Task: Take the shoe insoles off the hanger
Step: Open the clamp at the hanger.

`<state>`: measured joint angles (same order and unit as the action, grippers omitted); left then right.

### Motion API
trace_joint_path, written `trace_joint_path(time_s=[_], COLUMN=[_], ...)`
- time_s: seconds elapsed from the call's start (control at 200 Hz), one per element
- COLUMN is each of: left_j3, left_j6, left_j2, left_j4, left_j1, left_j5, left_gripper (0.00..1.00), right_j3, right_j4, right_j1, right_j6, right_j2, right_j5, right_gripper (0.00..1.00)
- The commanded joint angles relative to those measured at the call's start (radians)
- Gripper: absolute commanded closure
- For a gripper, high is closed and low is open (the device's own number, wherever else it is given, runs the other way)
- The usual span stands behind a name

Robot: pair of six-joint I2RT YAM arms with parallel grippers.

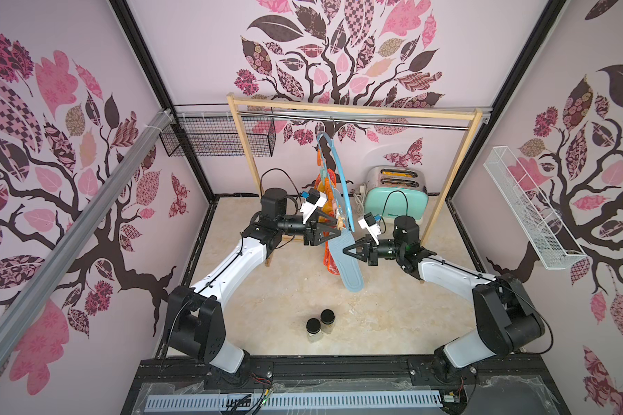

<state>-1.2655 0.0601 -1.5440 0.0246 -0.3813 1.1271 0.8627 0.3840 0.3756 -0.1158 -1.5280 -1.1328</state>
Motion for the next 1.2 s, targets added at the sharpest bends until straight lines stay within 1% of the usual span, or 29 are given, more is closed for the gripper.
trace_joint_path(time_s=[0.0,0.215,0.37,0.475,0.73,1.035,1.196], left_j3=[-0.036,-0.080,-0.099,-0.095,-0.083,-0.080,-0.077], left_j6=[0.014,0.000,-0.039,-0.055,-0.071,-0.071,-0.070], left_j2=[-0.022,-0.072,-0.091,-0.087,-0.073,-0.072,-0.067], left_j4=[0.003,-0.007,-0.042,-0.061,-0.091,-0.089,-0.089], left_j1=[-0.008,-0.025,-0.030,-0.028,-0.030,-0.030,-0.029], left_j5=[0.027,0.039,0.046,0.034,0.050,0.045,0.034], left_gripper=[0.43,0.44,0.48,0.53,0.63,0.84,0.89], right_j3=[0.017,0.021,0.020,0.019,0.021,0.021,0.018], right_j4=[-0.011,-0.028,-0.034,-0.036,-0.047,-0.055,-0.064], right_j1=[0.005,0.008,0.009,0.008,0.009,0.009,0.009], right_j6=[0.009,0.024,0.030,0.033,0.043,0.050,0.050], right_j2=[0.043,0.040,0.040,0.038,0.039,0.040,0.043], right_j5=[-0.004,-0.004,-0.001,-0.001,0.002,0.005,0.016], right_gripper=[0.94,0.94,0.94,0.94,0.94,0.94,0.94])
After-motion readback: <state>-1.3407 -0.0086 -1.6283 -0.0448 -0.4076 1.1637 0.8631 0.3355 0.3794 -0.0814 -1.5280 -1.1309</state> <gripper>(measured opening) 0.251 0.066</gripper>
